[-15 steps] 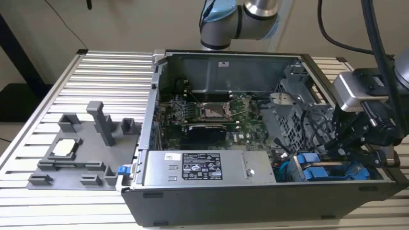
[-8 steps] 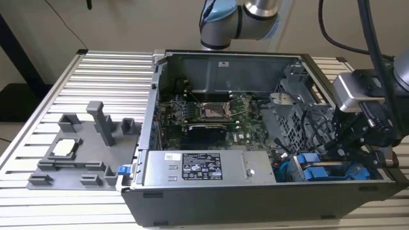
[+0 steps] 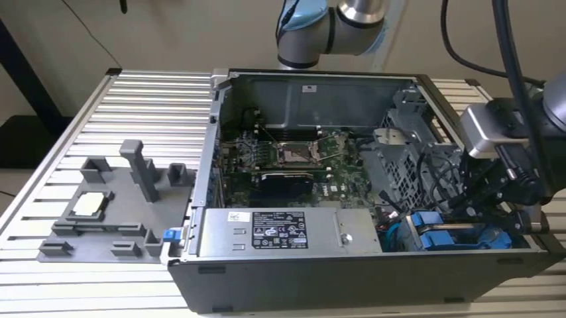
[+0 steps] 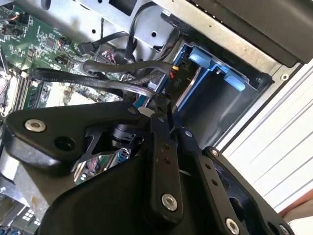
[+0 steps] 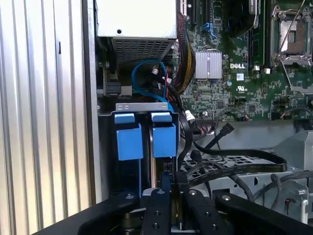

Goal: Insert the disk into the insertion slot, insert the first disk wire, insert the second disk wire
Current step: 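Insert the second disk wire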

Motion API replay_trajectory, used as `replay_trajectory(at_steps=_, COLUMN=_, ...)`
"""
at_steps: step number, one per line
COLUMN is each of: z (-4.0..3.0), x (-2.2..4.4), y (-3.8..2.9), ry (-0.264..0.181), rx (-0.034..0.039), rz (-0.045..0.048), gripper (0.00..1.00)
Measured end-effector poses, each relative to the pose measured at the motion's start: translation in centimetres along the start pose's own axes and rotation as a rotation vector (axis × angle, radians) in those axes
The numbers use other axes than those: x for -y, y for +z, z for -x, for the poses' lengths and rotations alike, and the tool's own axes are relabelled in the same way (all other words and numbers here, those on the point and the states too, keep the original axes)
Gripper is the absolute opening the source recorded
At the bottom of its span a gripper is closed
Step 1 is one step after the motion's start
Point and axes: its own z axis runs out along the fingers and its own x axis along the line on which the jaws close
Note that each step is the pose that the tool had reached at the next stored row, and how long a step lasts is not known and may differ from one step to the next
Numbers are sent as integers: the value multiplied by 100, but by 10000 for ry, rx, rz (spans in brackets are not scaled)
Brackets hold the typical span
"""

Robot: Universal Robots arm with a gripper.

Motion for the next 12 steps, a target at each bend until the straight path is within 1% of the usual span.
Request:
replay_trajectory(at_steps=3, z=-3, x=1, y=16, ry=17, rx=-2, rz=-3, gripper=16)
replay_trajectory(at_steps=5, z=-7, x=2, y=41, ry=29, rx=22, rz=-4, gripper=16)
replay_trajectory(at_steps=10, z=-10, x=2, y=58, ry=57, rx=5, rz=-9, gripper=16)
replay_trajectory(at_steps=12, z=-11, x=2, y=61, ry=58, rx=10, rz=-9, gripper=16)
